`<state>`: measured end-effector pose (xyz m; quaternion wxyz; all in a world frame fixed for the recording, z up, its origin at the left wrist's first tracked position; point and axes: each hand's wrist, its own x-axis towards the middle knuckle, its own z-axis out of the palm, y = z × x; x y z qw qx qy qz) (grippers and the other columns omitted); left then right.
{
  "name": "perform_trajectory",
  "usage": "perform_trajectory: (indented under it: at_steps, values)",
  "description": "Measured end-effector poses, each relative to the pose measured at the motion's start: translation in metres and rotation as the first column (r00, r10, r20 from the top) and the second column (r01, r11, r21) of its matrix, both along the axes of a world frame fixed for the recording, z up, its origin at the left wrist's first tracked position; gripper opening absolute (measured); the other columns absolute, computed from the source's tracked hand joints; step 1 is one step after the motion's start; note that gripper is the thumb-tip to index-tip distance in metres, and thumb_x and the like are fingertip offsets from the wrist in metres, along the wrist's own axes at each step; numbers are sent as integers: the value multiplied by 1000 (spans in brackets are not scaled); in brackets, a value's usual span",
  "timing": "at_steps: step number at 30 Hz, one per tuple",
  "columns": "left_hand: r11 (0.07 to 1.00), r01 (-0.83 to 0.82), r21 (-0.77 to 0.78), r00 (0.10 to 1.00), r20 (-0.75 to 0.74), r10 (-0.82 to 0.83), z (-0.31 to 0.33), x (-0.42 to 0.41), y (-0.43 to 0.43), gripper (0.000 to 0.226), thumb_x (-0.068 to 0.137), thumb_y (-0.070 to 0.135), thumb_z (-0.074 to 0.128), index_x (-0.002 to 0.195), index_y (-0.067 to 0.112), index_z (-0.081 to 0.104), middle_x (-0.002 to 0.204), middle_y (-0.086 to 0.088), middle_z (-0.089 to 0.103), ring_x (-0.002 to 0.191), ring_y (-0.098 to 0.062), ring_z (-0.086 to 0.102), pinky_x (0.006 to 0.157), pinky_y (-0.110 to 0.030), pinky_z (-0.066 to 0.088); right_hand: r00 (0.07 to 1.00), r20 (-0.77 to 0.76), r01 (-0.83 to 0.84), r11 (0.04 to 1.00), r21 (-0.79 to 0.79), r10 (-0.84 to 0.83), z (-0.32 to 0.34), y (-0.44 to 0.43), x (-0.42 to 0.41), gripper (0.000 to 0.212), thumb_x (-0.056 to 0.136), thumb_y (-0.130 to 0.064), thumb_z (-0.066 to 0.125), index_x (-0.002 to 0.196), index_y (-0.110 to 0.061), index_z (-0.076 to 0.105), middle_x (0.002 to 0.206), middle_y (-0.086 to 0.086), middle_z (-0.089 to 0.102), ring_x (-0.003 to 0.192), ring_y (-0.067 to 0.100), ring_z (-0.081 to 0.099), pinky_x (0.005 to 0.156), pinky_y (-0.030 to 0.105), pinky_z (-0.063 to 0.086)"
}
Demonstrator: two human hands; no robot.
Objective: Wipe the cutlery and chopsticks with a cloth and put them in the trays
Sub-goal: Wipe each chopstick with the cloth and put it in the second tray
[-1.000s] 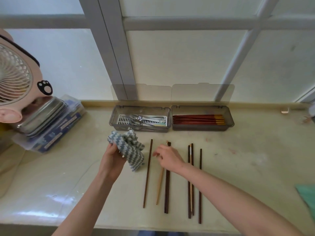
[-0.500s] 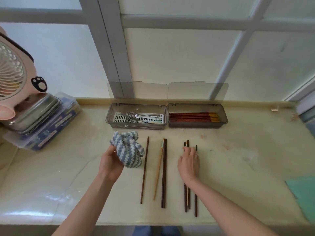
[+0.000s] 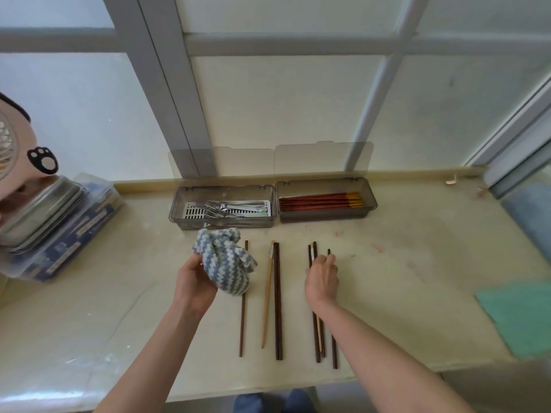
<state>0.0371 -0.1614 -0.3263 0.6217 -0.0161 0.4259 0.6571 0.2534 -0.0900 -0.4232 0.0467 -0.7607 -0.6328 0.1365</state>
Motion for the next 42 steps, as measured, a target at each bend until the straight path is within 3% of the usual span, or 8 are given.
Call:
perform_trajectory:
  at_steps: [12,18,27,29,31,34,38,42]
  values:
    - [999,5,-53,999,49,-2,-5,4,-12,28,84,6,36,99,5,59,79,-10,73,69,-20,71,74,-34,46,960,-192,176,974,-143,-201,18,10,3,25,91,-20,59,109,-3,63,109,14,64,96,29,64,68,26,43]
    - [998,-32,-53,996,82,36,-12,-4,-13,50,57,6,53,107,5,59,86,-11,73,75,-21,71,79,-36,52,915,-403,-47,989,-138,-13,30,4,-61,14,89,-13,60,97,-4,66,98,12,68,92,28,65,71,29,51]
    - [996,-73,52,992,109,67,-22,-13,-38,102,12,13,93,109,8,60,95,-11,73,82,-21,71,72,-37,57,955,-290,38,994,-98,-65,18,-4,-98,21,99,-8,39,117,-1,49,109,17,63,97,31,63,76,35,51]
    - [997,-48,57,993,114,42,-18,-15,-45,80,33,16,94,107,8,64,97,-11,72,84,-21,71,71,-38,59,942,-314,91,990,-104,-120,18,-4,-99,23,98,-8,41,119,0,46,112,18,61,99,33,63,77,36,51]
    - [998,-51,21,990,135,48,-15,-17,-50,15,80,16,68,91,8,74,94,-11,73,81,-20,71,65,-36,59,945,-299,100,989,-113,-130,17,-6,-99,24,98,-8,42,119,0,48,112,18,60,98,33,63,73,34,49]
    - [999,-38,-7,994,104,38,-22,-15,-51,50,98,20,34,76,10,78,88,-9,73,77,-19,72,65,-35,59,969,-243,23,993,-113,-50,16,-9,-98,24,98,-10,43,117,0,53,110,16,60,94,29,64,65,28,42]
    - [1000,7,-30,997,77,-5,-22,-12,-48,36,92,28,43,107,8,69,113,-13,66,96,-24,66,96,-44,48,958,-284,-28,969,-246,-45,21,1,-93,25,89,-15,60,109,-1,64,107,14,65,96,29,64,69,28,47]
    - [991,120,-60,993,-14,-121,-21,-7,-39,35,95,32,40,109,8,62,97,-8,72,84,-19,70,80,-37,54,844,-526,-98,935,-342,-104,49,16,-84,17,84,-11,65,95,2,67,85,16,69,67,24,67,56,27,53]
